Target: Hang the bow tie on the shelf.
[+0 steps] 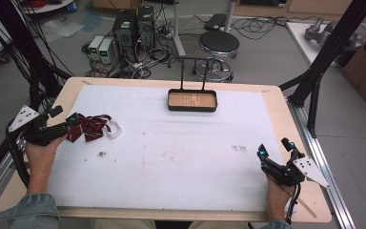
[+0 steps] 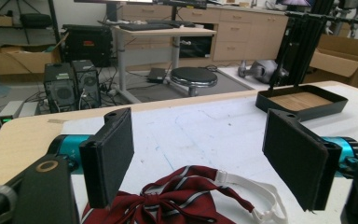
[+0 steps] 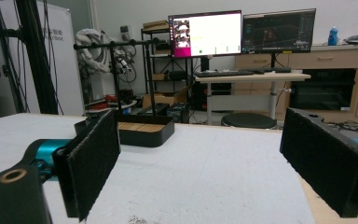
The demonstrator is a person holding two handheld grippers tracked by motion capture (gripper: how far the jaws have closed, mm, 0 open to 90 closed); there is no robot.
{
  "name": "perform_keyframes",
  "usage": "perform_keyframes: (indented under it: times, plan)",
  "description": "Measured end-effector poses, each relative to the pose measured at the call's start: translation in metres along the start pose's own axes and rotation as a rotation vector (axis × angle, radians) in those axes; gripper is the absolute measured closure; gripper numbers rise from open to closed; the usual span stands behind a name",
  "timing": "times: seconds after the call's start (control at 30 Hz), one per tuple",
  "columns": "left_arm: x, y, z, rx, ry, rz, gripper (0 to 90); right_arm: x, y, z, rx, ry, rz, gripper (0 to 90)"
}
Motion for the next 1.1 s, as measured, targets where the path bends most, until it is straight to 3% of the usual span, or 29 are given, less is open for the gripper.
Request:
perform_keyframes:
  times: [0.2,0.43,0.67,0.77,1.1]
  plan:
    - [-0.003,-0.002,0.002,0.002,-0.026,0.012,26.8,0.0,0.0,0.001,-0.007,0.003,-0.003,11.2]
    - [-0.01,-0.001,0.004,0.007,-0.025,0.013,26.9,0.0,0.0,0.001,-0.007,0.007,-0.004,11.2]
    - [-0.016,-0.006,0.011,-0.019,-0.062,0.02,28.6,-0.001,0.0,0.001,-0.012,0.007,-0.003,11.2]
    - [-0.019,-0.01,0.015,-0.027,-0.03,0.03,28.6,-0.001,0.0,0.001,-0.011,0.012,-0.002,11.2]
    - [-0.02,-0.033,0.036,-0.129,-0.041,0.012,29.3,-0.001,0.0,0.002,-0.016,0.01,0.002,11.2]
Point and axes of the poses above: each handheld gripper's, and its own axes: y roughly backward along the jaws, z roughly out of its underside, x roughly to its right, the point moved 7 cm from there along -y, roughly forward along the jaws, and after that the axes turned 5 degrees about -y, right-handed, at the moved point
